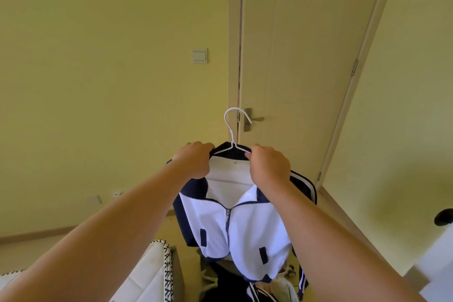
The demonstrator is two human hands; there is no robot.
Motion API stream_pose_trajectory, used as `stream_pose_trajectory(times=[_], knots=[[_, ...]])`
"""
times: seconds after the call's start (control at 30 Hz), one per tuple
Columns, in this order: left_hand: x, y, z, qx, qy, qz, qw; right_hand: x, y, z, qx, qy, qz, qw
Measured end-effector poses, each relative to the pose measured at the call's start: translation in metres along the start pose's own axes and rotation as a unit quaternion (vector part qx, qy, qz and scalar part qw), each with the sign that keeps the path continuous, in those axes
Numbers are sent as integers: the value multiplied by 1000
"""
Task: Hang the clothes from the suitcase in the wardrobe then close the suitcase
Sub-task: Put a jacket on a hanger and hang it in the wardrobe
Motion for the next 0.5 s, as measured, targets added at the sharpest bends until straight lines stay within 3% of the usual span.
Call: stream_pose_trajectory(times=[0.1, 0.3, 0.5], knots=[[0, -5, 6, 85, -46, -45, 994, -1, 0, 0, 5, -1, 12, 1000], [-1, 14, -11, 87, 45, 5, 995, -1, -10, 3, -18, -8, 11, 1000], [3, -2, -8, -70, 38, -22, 997, -4, -8, 5, -28, -20, 12, 999]])
Point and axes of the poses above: each hand's wrist, its own x-axis towards the middle knuckle, its own z-axis out of the back of the hand, y = z × x, the point moved 8 cm from there along x, towards the middle knuckle, and after that the axes turned 11 degrees about -y, right-handed, at the moved point
